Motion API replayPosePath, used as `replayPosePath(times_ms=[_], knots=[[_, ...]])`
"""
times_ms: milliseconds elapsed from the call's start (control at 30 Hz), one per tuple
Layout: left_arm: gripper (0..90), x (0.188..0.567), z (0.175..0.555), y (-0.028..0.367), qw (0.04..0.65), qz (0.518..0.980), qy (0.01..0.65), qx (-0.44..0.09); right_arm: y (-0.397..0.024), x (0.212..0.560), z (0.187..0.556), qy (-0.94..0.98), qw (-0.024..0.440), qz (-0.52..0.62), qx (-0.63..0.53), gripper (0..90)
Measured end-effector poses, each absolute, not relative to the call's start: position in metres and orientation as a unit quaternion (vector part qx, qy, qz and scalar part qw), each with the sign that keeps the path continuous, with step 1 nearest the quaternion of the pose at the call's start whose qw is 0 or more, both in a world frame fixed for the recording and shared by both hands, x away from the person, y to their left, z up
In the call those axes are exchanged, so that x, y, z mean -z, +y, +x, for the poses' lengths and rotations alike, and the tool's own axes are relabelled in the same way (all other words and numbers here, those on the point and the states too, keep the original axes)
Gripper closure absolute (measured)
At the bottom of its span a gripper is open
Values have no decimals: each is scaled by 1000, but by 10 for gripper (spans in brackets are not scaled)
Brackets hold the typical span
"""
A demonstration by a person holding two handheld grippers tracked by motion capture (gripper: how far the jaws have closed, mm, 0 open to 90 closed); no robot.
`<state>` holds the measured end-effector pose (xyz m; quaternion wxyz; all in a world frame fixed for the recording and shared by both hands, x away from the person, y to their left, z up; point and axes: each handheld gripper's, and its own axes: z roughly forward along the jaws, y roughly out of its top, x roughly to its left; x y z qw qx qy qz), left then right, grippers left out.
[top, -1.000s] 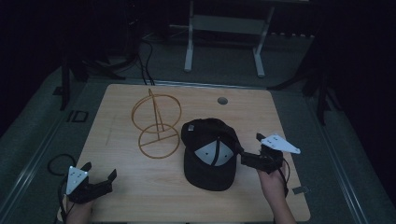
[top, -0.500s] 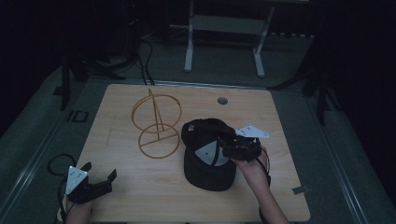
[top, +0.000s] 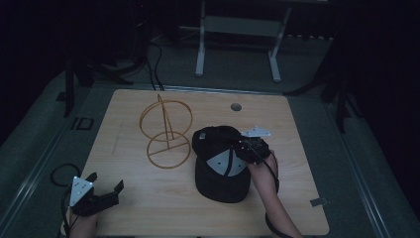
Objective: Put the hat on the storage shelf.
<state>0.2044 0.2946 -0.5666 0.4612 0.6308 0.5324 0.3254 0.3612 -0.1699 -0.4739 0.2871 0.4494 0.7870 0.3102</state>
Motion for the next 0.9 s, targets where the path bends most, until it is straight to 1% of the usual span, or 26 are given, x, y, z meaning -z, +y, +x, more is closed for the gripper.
replayPosePath(times_ms=[67,133,167,333,467,633,800,900], knots=[[16,567,204,295,458,633,532,-326,-169,474,362,790,288,448,-304,703],[16,567,205,294,455,635,532,-328,-169,473,363,792,290,445,-300,870],[16,566,204,294,454,636,531,-328,-169,472,363,790,291,448,-302,883],[16,567,204,293,450,639,531,-327,-171,470,362,779,288,454,-322,888],[16,567,205,292,451,640,531,-324,-171,460,359,767,290,456,-345,890],[16,567,205,291,447,644,529,-323,-171,444,355,757,300,449,-367,892],[16,564,203,286,465,634,527,-322,-172,424,347,747,313,437,-392,892],[16,563,202,280,463,647,515,-318,-172,411,342,741,320,429,-406,892]])
